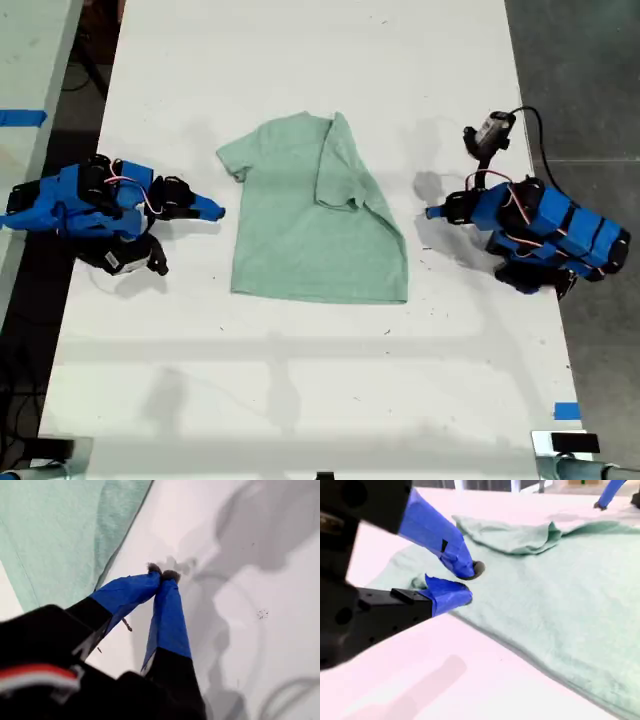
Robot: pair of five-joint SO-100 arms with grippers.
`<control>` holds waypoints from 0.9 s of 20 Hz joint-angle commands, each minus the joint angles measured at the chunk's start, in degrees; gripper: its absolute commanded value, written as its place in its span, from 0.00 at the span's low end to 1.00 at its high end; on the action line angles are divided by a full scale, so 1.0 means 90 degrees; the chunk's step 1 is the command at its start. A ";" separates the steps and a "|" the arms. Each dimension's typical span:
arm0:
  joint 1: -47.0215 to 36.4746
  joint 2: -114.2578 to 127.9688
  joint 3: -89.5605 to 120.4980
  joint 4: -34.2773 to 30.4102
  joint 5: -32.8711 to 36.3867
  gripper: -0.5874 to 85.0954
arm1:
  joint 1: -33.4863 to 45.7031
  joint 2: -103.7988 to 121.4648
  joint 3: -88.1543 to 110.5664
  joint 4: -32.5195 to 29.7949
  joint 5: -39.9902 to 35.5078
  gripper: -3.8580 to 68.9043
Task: Fold t shirt
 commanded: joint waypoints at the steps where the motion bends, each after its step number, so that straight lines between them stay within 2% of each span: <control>1: -0.0293 0.0039 -0.0117 0.0146 -0.0234 0.00 | 0.0059 0.0059 -0.0010 0.0010 0.0078 0.07; 12: -0.0127 0.0039 -0.0117 0.0137 -0.0254 0.00 | 0.0078 0.0059 0.0010 0.0020 0.0146 0.07; 18: -0.0068 0.0039 -0.0459 0.0381 -0.0264 0.00 | 0.0078 0.0059 0.0010 0.0020 0.0156 0.07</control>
